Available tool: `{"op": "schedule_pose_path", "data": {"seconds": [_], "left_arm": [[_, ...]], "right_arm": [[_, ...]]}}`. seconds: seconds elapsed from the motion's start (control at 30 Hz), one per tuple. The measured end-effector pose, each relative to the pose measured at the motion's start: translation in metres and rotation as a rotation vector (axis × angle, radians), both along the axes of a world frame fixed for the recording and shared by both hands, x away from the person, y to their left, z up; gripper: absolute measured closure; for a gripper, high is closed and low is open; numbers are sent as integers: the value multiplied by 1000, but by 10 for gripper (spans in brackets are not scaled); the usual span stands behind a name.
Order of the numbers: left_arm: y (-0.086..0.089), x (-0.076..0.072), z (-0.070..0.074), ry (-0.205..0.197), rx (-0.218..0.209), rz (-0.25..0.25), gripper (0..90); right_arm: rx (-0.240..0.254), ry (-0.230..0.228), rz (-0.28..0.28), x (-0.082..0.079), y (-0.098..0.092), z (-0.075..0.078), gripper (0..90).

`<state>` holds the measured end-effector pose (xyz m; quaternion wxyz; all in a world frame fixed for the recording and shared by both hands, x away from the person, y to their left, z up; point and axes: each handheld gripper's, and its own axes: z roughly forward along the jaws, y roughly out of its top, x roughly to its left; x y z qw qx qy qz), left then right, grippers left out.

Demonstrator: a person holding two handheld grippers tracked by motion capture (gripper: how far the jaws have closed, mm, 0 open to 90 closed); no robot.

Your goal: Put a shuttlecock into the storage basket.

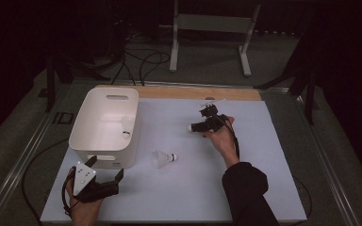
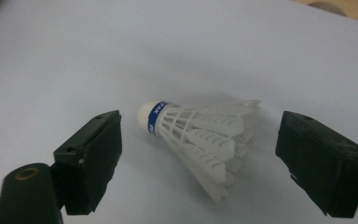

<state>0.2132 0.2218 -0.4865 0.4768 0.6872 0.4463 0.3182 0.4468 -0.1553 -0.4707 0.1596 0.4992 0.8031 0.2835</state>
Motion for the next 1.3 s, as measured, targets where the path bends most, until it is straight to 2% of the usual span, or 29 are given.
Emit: {"op": "schedule_pose_path", "data": {"seconds": [0.17, 0.4, 0.53, 0.73, 0.9, 1.03, 1.3], "left_arm": [[0, 0, 0, -1, -1, -1, 0], [0, 0, 0, -1, 0, 0, 0], [0, 0, 0, -1, 1, 0, 0], [0, 0, 0, -1, 0, 0, 0], [0, 0, 0, -1, -2, 0, 0], [0, 0, 0, -2, -3, 0, 0], [0, 0, 0, -1, -1, 0, 0]], "right_arm": [[9, 22, 18, 0, 3, -2, 209], [42, 17, 55, -1, 8, 1, 402], [35, 17, 92, -2, 14, 0, 473], [18, 19, 143, -4, 25, 0, 628], [-22, 8, 153, -6, 32, 0, 771], [-28, 8, 157, -6, 34, -1, 864], [-48, -11, 158, -7, 35, 0, 890]]}}
